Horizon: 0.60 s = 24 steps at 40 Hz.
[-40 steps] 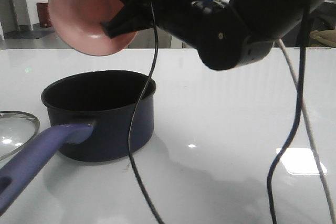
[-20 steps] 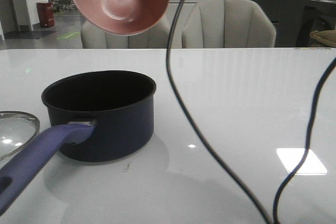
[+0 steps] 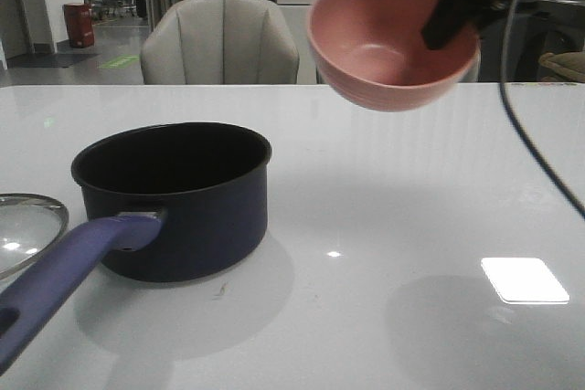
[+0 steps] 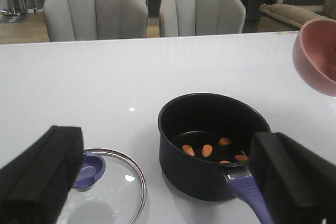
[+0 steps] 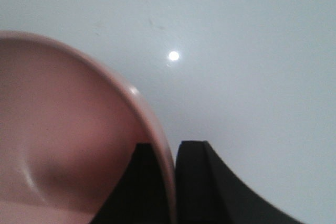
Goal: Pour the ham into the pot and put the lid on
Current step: 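Carry the empty bowl back and lower it onto the table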
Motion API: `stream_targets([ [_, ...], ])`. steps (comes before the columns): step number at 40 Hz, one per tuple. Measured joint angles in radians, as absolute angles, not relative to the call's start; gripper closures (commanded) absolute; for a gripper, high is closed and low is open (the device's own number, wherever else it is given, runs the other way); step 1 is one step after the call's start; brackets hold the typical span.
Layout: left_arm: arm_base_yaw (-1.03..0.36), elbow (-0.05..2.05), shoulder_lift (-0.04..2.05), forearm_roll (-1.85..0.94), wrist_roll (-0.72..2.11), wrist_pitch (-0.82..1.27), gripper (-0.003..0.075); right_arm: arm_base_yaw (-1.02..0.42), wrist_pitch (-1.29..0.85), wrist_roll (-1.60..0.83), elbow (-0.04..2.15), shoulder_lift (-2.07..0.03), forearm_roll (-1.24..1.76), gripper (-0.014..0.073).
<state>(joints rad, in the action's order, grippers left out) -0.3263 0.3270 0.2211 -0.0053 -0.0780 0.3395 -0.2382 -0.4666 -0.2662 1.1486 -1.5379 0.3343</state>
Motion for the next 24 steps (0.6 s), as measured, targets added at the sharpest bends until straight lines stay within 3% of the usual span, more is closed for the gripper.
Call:
stream_targets([
  [10,-0.326,0.327,0.221,-0.005,-0.078,0.340,0.0065,-0.082,-0.593,-0.264,1.149,-1.607,0.334,0.0447],
  [24,-0.326,0.327,0.221,-0.005,-0.078,0.340,0.0065,-0.068,-0.628,-0.263,1.149,-1.776,0.334,0.0442],
])
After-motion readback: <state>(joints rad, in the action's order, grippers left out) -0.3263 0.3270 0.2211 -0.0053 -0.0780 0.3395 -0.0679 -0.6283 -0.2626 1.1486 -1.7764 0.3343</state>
